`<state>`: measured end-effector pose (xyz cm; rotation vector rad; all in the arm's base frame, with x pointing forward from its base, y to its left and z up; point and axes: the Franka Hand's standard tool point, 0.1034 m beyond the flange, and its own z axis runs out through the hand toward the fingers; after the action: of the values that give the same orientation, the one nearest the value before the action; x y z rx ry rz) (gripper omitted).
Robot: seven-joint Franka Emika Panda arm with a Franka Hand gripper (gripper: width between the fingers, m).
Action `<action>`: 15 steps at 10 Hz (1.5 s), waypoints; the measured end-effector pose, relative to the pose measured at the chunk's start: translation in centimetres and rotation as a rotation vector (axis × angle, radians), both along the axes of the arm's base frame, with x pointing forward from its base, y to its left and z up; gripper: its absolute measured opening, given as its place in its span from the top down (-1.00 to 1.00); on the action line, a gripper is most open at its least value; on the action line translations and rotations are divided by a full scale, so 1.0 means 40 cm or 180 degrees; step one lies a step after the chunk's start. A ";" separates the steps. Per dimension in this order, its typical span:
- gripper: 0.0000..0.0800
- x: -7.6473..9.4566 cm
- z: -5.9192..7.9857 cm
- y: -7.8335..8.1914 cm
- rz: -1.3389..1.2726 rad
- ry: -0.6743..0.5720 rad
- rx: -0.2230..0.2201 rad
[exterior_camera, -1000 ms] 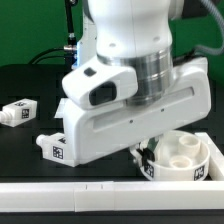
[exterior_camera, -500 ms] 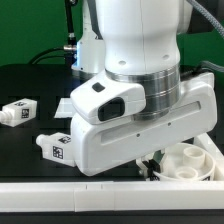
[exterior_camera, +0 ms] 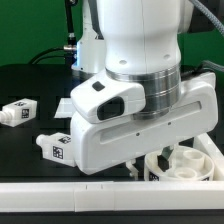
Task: Assemble stool
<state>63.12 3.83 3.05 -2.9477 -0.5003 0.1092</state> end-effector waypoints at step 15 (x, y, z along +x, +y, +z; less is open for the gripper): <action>-0.62 -0.194 0.117 0.023 0.0373 -0.0062 -0.0278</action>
Offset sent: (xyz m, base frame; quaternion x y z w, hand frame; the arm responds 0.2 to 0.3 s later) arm 0.0000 0.0000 0.0000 0.0000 0.0000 0.0000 1.0000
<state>55.34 4.76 7.72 -3.0055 -0.6881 0.1185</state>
